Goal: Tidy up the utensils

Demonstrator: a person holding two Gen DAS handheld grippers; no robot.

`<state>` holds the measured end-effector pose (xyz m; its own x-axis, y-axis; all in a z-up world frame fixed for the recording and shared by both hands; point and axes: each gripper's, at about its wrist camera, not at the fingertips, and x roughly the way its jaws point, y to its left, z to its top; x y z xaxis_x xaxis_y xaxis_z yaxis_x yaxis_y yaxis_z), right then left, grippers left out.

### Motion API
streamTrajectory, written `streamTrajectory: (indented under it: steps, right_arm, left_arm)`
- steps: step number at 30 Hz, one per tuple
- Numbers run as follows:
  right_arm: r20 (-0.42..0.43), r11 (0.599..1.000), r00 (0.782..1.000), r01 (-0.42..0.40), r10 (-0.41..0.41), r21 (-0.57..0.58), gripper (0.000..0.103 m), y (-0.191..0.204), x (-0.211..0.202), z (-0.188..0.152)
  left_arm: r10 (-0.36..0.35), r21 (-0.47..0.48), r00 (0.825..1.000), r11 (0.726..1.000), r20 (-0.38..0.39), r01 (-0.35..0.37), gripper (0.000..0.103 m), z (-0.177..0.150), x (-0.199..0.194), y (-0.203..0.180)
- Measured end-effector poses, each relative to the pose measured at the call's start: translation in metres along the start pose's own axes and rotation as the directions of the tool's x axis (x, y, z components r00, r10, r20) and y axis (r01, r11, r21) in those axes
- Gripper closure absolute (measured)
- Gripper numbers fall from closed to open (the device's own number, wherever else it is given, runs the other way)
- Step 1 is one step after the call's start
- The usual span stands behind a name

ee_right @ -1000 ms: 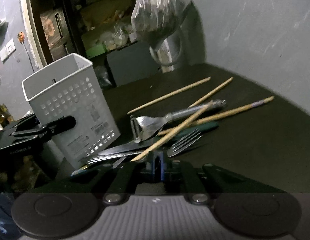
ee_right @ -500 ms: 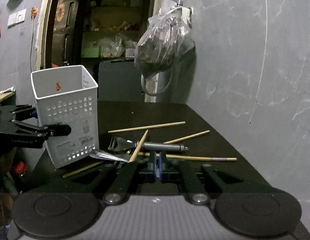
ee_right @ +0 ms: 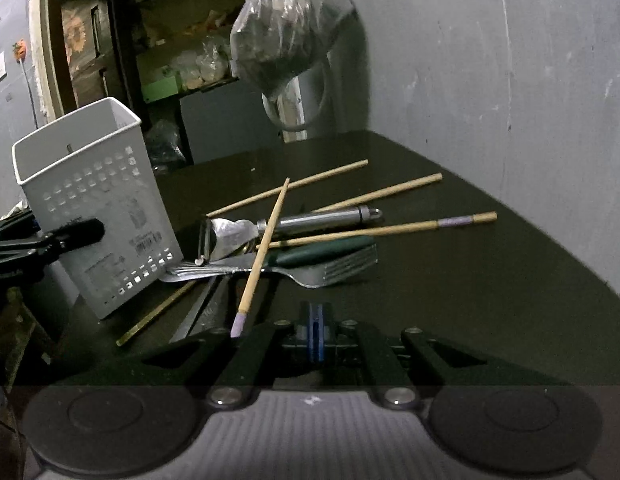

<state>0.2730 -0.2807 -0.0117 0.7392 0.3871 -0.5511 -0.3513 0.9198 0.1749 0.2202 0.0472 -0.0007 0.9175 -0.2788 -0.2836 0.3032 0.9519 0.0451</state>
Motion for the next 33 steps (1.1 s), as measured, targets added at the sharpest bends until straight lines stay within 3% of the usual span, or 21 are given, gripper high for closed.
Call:
streamTrajectory:
  steps: [5, 10, 14, 22, 25, 33]
  right_arm:
    - [-0.004, 0.999, 1.000, -0.030, 0.030, 0.037, 0.098, -0.007, 0.000, -0.002]
    - [-0.029, 0.996, 0.999, -0.037, 0.039, 0.082, 0.081, -0.009, 0.000, -0.006]
    - [-0.027, 0.995, 0.999, -0.042, 0.044, 0.091, 0.077, -0.008, -0.002, -0.012]
    - [-0.040, 0.997, 0.996, -0.074, 0.075, 0.017, 0.078, 0.008, 0.002, -0.011]
    - [-0.042, 0.996, 0.996, -0.082, 0.083, 0.025, 0.089, 0.007, 0.006, -0.008]
    - [-0.031, 0.991, 0.994, -0.106, 0.108, 0.076, 0.097, 0.004, 0.005, -0.006]
  left_arm:
    - [0.000, 0.000, 1.000, 1.000, 0.000, 0.000, 0.027, 0.000, 0.000, 0.000]
    - [-0.001, 0.000, 1.000, 1.000, 0.000, 0.001, 0.027, 0.000, 0.000, 0.000]
    - [-0.001, 0.000, 1.000, 1.000, 0.001, 0.001, 0.027, 0.000, 0.000, 0.000]
    - [-0.001, 0.000, 1.000, 1.000, 0.001, 0.001, 0.027, 0.000, 0.000, 0.000]
    - [-0.001, 0.000, 1.000, 1.000, 0.001, 0.001, 0.027, 0.000, 0.001, 0.000]
    - [-0.001, 0.000, 1.000, 1.000, 0.000, 0.001, 0.027, 0.000, 0.001, 0.000]
